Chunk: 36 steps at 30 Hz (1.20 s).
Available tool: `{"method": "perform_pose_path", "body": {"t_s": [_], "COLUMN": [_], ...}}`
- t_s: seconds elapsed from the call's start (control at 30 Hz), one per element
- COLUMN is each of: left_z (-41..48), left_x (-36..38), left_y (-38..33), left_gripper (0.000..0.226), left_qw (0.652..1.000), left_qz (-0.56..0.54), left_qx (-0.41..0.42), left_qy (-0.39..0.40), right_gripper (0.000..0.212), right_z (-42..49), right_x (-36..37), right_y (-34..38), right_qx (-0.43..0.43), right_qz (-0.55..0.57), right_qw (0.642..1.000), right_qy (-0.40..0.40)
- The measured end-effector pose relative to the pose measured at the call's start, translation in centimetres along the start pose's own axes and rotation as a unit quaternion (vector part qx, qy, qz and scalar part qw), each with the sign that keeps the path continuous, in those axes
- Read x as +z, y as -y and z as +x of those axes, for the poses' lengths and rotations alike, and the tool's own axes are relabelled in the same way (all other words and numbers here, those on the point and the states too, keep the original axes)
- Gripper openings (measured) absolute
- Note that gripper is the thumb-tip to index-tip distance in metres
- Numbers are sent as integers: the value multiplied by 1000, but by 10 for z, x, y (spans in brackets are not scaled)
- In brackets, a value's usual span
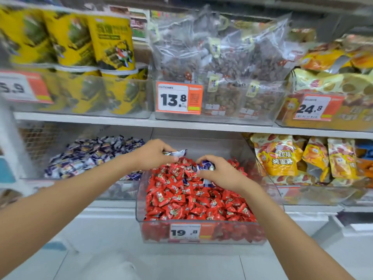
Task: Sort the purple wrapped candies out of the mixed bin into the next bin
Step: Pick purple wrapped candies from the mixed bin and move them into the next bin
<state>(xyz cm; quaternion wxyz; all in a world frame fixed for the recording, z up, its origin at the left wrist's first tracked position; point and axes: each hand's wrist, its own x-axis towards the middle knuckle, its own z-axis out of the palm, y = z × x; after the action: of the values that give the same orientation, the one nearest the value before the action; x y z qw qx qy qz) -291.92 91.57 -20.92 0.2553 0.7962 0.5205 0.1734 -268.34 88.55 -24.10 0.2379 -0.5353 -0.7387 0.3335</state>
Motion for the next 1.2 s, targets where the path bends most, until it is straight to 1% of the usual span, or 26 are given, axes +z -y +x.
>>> {"method": "perform_pose_path", "body": {"t_s": [0.07,0.13,0.17,0.23,0.27,0.33,0.37,0.43,0.53,0.57,0.63,0.7,0.73,0.77,0.8,0.83,0.9,0.93,0.97,1.03,1.1,1.2], "left_z": [-28,-56,-68,-92,-102,-116,-119,-122,-109,-102,-83,-71,-69,-69,-71,-75,-83,-88,-92,-98,-99,-86], "left_x": [-17,-35,-43,-59,-66,-78,-85,-97,-114,-118,-121,-115,-112,-108,-104,-102,-98,-97,-95,-88,-77,-51], "left_y": [12,31,44,72,88,127,149,182,209,212,220,229,233,237,238,238,233,228,219,195,161,106], "left_gripper": [29,22,28,47,44,28,28,37,39,42,53,75,84,87,82,70,34,19,11,8,8,7], "left_qw": [1000,999,998,995,993,990,986,974,958,953,945,941,941,945,951,958,964,964,964,967,975,983], "left_qz": [-22,-30,-28,-18,-9,41,65,109,163,182,223,227,217,204,192,184,171,167,167,159,124,78], "left_qx": [-4,-15,-28,-62,-78,-116,-138,-188,-219,-225,-235,-251,-258,-254,-240,-218,-180,-175,-167,-145,-112,-55], "left_qy": [-10,-37,-56,-81,-83,-74,-73,-69,-88,-89,-45,22,32,19,-8,-39,-92,-110,-122,-135,-144,-154], "right_gripper": [31,36,36,32,29,26,26,30,44,50,69,95,101,101,97,89,65,52,41,26,20,17], "right_z": [2,7,10,19,25,42,53,80,125,138,159,169,172,173,173,171,160,151,139,109,74,27], "right_x": [10,23,32,52,63,86,98,119,142,147,156,163,164,165,164,161,151,143,133,108,78,36], "right_y": [26,53,67,92,104,126,135,148,157,158,158,156,155,151,147,144,140,138,136,126,104,55], "right_qx": [-11,-28,-39,-72,-87,-106,-108,-106,-96,-88,-77,-56,-52,-56,-64,-77,-105,-118,-130,-145,-137,-73], "right_qz": [-3,-14,-16,-9,-6,-12,-25,-76,-163,-177,-178,-177,-188,-202,-215,-224,-239,-244,-245,-243,-246,-260], "right_qw": [1000,1000,999,997,996,994,993,990,980,979,977,969,963,959,958,959,960,960,960,959,957,961], "right_qy": [-4,-1,3,12,16,36,47,59,54,57,90,162,184,188,177,157,100,65,30,-26,-61,-56]}}
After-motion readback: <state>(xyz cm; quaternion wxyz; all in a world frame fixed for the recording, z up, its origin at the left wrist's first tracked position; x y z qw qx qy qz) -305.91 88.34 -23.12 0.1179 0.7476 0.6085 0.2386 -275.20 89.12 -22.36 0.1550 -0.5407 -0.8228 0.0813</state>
